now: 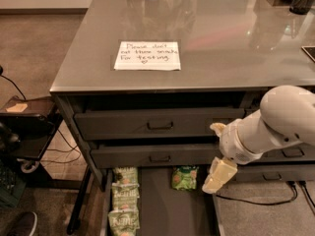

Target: Pick green rice chip bag from bottom drawer and place on counter

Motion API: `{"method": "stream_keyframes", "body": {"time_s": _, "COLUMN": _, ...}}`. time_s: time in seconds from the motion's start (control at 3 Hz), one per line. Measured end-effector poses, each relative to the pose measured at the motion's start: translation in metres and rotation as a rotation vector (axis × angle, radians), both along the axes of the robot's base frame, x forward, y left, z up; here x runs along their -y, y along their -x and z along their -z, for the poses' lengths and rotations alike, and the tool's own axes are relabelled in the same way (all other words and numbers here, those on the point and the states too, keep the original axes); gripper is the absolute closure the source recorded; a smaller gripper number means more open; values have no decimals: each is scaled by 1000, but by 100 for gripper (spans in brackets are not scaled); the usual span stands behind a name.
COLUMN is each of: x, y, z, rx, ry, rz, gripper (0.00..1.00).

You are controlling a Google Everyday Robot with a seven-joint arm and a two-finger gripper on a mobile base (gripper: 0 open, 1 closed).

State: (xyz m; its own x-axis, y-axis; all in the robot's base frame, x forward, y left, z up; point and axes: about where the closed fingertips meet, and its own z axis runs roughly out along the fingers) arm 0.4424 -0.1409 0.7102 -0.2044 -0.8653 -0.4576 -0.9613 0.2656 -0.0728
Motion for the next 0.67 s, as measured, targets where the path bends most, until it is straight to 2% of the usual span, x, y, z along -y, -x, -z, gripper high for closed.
{"method": "stream_keyframes", "body": {"time_s": 0.33, "x": 0, "y": 0, "z": 3, "rx": -2, "ry": 3, "rz": 0, "gripper": 0}}
{"method": "stream_keyframes", "body": {"time_s": 0.67, "x": 3, "y": -4, "z": 36, "rx": 31, "ry": 9, "rz": -4, "gripper": 0}}
